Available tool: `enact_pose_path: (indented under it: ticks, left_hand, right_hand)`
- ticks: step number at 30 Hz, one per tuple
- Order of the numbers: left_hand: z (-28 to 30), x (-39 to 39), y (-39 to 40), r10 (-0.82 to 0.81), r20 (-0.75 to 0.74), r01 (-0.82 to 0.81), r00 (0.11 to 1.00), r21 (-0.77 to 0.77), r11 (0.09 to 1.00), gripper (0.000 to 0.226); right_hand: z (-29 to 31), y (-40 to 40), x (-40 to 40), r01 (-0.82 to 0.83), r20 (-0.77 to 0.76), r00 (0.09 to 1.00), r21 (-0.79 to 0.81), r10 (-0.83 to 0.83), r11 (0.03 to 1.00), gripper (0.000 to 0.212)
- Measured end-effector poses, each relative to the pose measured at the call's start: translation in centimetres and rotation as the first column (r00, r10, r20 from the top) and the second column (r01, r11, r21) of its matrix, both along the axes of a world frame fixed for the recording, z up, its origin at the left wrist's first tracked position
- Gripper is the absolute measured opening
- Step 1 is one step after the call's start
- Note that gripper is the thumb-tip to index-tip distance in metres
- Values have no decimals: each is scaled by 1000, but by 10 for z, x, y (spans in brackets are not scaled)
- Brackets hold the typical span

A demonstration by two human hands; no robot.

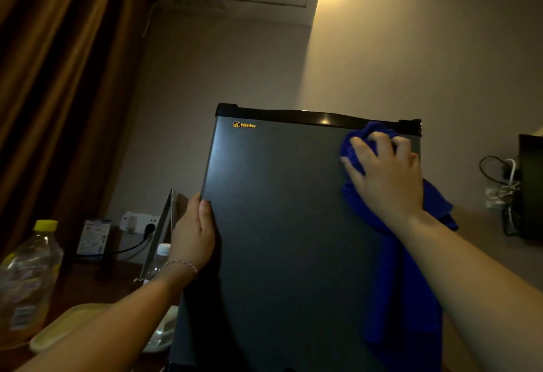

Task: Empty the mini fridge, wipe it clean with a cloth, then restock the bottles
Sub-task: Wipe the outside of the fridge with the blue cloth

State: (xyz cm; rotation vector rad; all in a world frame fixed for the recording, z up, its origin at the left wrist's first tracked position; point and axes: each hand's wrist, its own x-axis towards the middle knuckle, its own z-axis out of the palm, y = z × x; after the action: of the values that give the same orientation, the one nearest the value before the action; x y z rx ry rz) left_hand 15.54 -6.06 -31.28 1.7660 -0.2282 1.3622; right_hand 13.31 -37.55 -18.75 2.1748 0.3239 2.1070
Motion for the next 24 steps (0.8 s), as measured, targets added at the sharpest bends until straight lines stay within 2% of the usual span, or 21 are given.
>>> enact_pose_path:
  ticks: [9,19,24]
  left_hand:
    - [-2,0,-1,9,9,-9,1000,-19,1000,23]
    - [-31,1,-3,-7,-25,6,1000,-52,999,30]
    - [-44,-7,-7,-9,-43,6,999,-65,998,35]
  right_hand:
    - [2,-30,4,-74,44,997,147,68,986,48]
    - [-114,10,6,34,21,999,155,-38,987,46]
    - [-140,47,7,30,38,999,85,-34,996,43]
